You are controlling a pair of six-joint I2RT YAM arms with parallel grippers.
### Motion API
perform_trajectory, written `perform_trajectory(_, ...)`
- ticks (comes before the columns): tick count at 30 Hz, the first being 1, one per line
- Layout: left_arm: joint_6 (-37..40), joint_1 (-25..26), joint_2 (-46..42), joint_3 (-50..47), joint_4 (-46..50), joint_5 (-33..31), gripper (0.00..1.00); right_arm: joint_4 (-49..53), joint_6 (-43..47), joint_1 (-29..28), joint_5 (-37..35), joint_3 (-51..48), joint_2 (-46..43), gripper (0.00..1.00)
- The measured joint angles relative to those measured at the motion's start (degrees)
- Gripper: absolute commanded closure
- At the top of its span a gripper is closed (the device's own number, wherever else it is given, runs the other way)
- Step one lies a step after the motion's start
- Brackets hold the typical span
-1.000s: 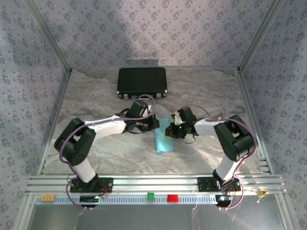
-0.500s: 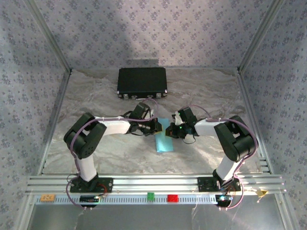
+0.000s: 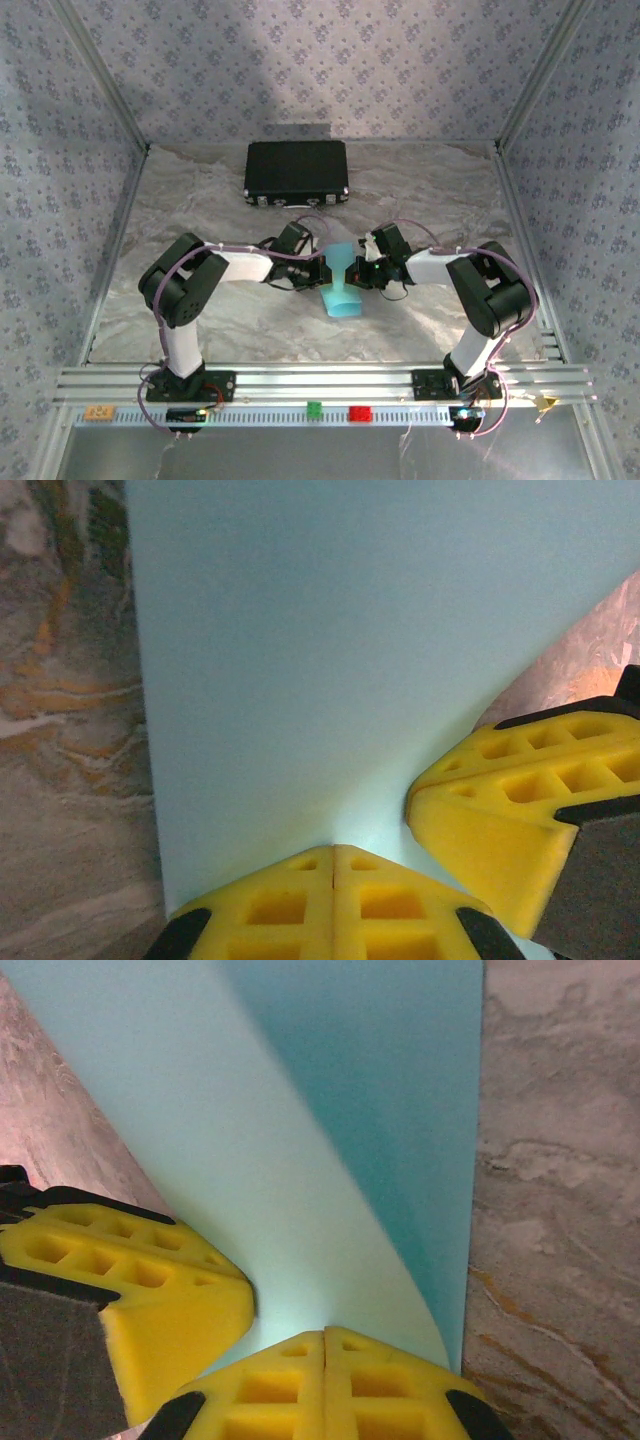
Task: Fold a paper plane with a square sheet of paper (pick it up from the middle)
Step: First fold the square sheet of paper in half at the center of the table.
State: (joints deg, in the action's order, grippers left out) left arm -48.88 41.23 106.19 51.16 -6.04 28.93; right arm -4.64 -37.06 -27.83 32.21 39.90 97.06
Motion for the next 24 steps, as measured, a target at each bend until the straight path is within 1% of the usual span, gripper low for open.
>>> perform_trajectory(4, 0.26, 0.0, -0.26, 0.07, 0.33, -0.15, 1.0, -0.31, 0.0, 0.02, -0.04, -0.24, -0.13, 1.0)
perform_trajectory(7, 0.9, -0.11, -0.66, 0.66, 2.27, -0.46, 1.0, -0.35, 0.0, 0.02, -0.04, -0.26, -0.15, 1.0)
perform_trajectory(12, 1.84, -1.57, -0.63, 2.75, 4.57, -0.37, 1.0, -0.35, 0.0, 0.02, -0.04, -0.28, -0.15, 1.0)
perform_trajectory(19, 1.51, -3.91, 2.32, 3.23, 1.44, 2.03, 1.0, -0.37, -0.02, 0.02, -0.02, -0.33, -0.15, 1.0)
perform_trajectory(24, 1.27, -4.17, 2.36, 2.4, -0.17, 2.54, 1.0, -0.79, -0.22, 0.07, 0.0, -0.52, -0.17, 1.0)
